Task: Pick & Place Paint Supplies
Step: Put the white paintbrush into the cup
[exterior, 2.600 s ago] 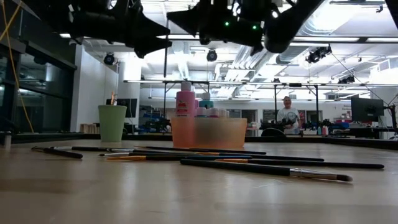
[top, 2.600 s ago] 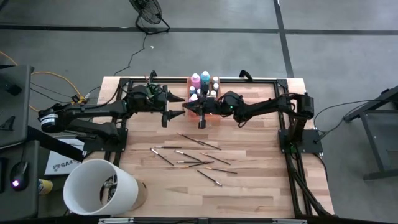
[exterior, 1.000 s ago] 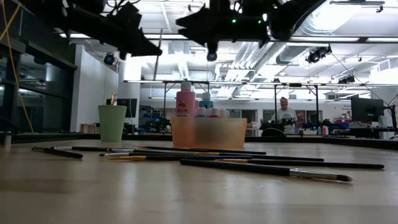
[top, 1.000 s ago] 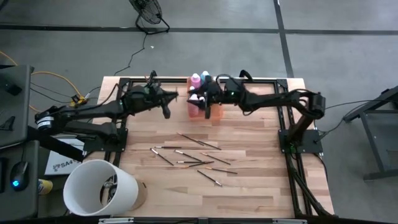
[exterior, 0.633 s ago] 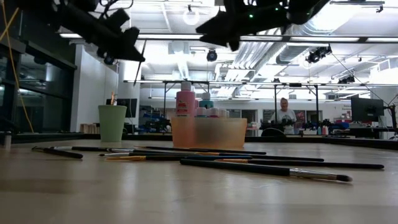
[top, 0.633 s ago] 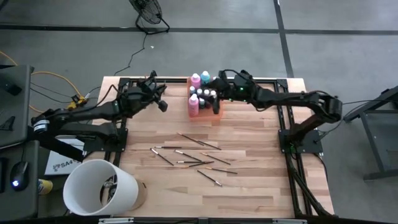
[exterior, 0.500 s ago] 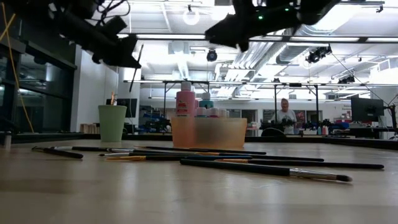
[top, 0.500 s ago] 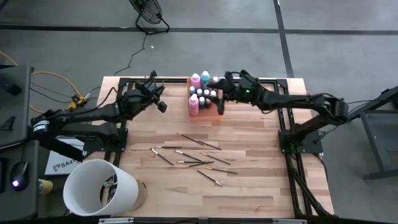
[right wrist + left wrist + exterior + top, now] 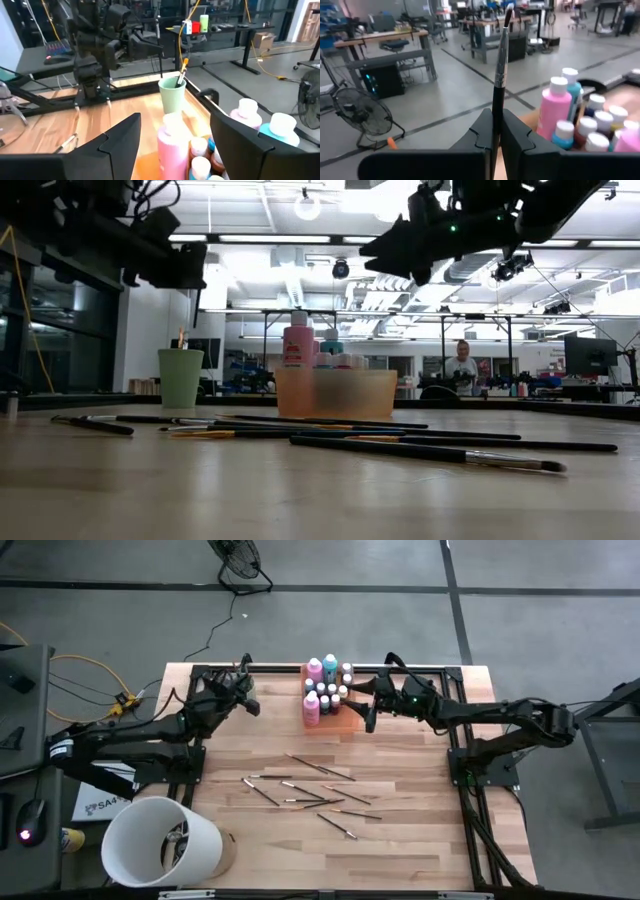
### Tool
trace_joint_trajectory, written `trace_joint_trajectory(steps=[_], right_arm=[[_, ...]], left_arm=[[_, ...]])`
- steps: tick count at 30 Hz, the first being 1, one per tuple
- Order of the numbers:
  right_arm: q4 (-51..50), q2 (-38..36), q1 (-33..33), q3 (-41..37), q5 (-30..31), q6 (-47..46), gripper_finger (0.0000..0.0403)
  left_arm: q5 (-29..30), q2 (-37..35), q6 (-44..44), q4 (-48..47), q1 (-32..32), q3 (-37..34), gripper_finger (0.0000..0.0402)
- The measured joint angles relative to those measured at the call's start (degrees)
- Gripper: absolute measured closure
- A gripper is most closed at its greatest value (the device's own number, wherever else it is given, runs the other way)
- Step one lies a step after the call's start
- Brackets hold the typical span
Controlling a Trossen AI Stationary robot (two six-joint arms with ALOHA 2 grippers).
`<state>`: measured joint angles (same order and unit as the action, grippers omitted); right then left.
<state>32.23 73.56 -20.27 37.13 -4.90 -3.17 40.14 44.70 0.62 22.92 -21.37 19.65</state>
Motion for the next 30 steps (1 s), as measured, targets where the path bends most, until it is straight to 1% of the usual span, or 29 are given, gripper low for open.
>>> trace_joint_trajectory(steps=[11, 16, 19, 23, 25, 30], right_arm=[[0.61, 0.0, 0.02, 0.14, 0.05, 0.39, 0.017], [0.63, 0.0, 0.02, 0.14, -0.06, 1.37, 0.017], [0.59, 0.0, 0.02, 0.14, -0.05, 1.6, 0.017], [0.55, 0.0, 0.02, 0.14, -1.17, 2.57, 0.017], [0.57, 0.0, 0.02, 0.14, -1.21, 3.01, 0.017], [0.52, 0.0, 0.02, 0.14, -1.73, 3.38, 0.017]], left_arm=[[9.95, 0.03, 1.18, -0.37, 0.0, 0.08, 0.0394], [11.65, 0.03, 1.56, -0.58, -0.02, 0.08, 0.0394], [13.16, 0.23, 4.14, -2.72, -0.02, 0.08, 0.0387], [13.89, 3.35, 7.26, -3.13, -0.04, 0.1, 0.0388], [14.57, 5.86, 7.92, -1.35, -0.04, 0.12, 0.0391], [20.5, 12.54, 9.93, 3.28, -0.04, 0.14, 0.0389]])
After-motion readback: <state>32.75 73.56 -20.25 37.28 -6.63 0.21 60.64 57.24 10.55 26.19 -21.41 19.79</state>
